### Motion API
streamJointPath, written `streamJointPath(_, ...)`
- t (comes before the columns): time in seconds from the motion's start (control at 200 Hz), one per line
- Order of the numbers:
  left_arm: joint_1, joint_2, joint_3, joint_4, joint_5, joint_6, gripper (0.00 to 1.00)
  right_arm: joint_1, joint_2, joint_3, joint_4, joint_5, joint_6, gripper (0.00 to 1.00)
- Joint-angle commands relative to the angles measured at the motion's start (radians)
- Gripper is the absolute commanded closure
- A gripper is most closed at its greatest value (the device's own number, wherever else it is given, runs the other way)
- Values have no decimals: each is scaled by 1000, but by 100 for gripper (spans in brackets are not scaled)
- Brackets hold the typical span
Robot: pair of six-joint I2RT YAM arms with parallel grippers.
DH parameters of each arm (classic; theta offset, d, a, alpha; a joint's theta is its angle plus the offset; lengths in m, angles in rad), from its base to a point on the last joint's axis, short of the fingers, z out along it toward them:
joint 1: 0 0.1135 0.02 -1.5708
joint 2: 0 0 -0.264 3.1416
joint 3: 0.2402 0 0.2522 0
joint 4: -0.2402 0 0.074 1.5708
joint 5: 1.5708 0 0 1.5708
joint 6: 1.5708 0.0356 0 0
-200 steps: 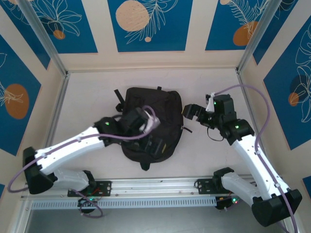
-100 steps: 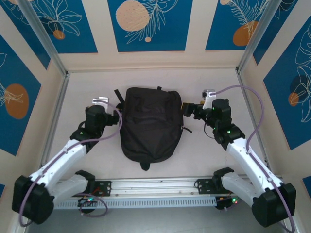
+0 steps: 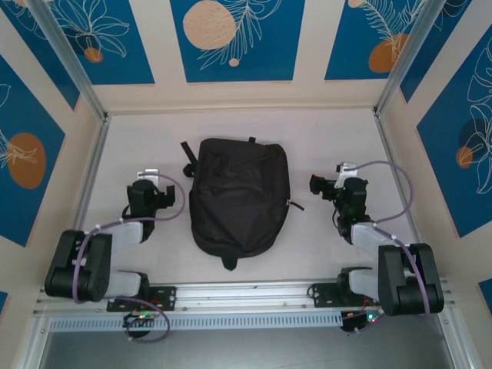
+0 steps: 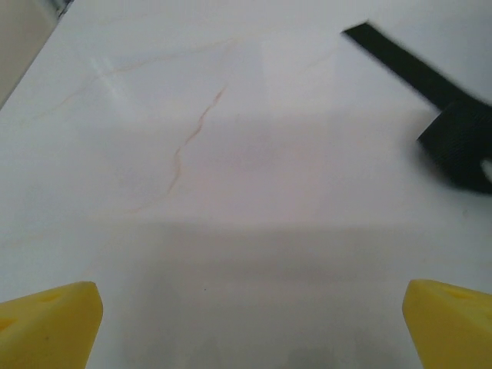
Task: Pack the student bag
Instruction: Reset both arms
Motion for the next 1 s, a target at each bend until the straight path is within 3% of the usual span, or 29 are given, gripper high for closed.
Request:
streamJointPath(0.0, 23, 125, -22, 328, 102, 26, 0, -71, 1, 26, 88, -118, -7, 1)
streamJointPath(0.045, 27, 188, -44, 458, 84, 22, 0, -85, 29, 43, 59, -114, 17, 1)
streamJointPath(0.085, 28, 148, -10, 319, 103, 22, 0, -90, 81, 16, 123, -114, 22, 1)
streamJointPath(0.15, 29, 173, 42, 255, 155, 42, 0, -95, 203, -71, 382, -82, 48, 1)
streamJointPath(0.245, 40, 162, 44, 234, 175, 40, 0, -74, 368, -100, 644, -181, -8, 1)
streamJointPath(0.27, 40, 161, 43, 233, 174, 41, 0, -72, 347, -88, 600, -198, -19, 1)
streamJointPath(0.335, 38, 163, 44, 233, 172, 43, 0, -58, 293, 43, 256, -140, -24, 1)
streamJointPath(0.43, 38, 167, 45, 239, 171, 44, 0, -3, 317, 100, 181, -136, -96, 1)
streamJointPath(0.565, 38, 167, 48, 234, 171, 44, 0, -18, 323, 96, 199, -167, -87, 1)
streamJointPath(0.99, 38, 160, 39, 243, 172, 43, 0, 44, 317, 55, 280, -43, -123, 1)
